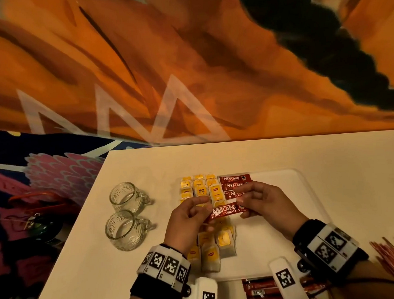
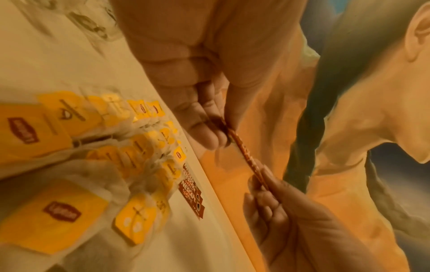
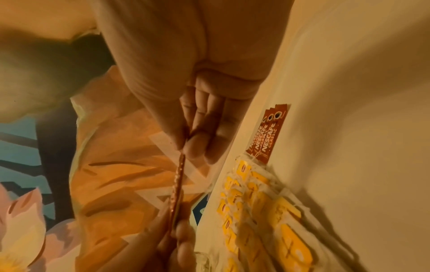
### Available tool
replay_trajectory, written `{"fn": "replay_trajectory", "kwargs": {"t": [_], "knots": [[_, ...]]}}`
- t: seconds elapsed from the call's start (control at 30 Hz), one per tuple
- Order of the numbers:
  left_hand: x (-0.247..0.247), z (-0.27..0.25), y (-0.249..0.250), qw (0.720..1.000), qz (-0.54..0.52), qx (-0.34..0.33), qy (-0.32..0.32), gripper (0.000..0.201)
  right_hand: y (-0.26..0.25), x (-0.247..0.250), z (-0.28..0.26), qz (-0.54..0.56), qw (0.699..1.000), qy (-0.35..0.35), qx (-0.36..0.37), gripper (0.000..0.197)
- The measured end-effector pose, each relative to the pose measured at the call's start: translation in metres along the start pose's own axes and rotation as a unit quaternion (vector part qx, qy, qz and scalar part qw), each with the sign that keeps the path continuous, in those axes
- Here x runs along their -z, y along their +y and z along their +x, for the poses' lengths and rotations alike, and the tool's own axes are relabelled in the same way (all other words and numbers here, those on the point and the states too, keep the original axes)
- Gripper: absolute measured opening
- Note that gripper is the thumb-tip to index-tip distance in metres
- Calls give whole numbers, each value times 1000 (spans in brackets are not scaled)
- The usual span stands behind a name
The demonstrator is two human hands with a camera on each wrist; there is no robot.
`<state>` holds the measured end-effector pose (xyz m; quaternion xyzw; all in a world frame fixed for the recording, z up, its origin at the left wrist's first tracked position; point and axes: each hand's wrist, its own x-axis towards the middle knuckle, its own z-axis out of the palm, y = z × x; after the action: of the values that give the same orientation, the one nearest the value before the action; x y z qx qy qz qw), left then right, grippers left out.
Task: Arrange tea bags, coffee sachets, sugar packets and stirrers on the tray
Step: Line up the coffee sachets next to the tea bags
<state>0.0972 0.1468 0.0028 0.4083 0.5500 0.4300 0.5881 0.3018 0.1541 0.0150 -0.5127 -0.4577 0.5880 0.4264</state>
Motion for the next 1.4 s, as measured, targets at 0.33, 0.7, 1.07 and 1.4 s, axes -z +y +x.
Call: {"fn": "replay_trajectory", "kwargs": {"t": [0.33, 0.7, 1.07, 1.4], "knots": [[-9, 5, -6, 991, 52, -98, 75, 18, 11, 4, 2, 30, 997, 29, -65, 9], [3, 16, -26, 990, 120, -41, 66, 12, 36, 57, 29, -40, 985, 126, -115, 13], [3, 22, -28, 991, 124, -39, 38, 11, 48, 56, 68, -152, 964, 170, -136, 7], [5, 24, -28, 992, 118, -30, 43, 10, 44, 56, 66, -165, 952, 206, -155, 18]]}}
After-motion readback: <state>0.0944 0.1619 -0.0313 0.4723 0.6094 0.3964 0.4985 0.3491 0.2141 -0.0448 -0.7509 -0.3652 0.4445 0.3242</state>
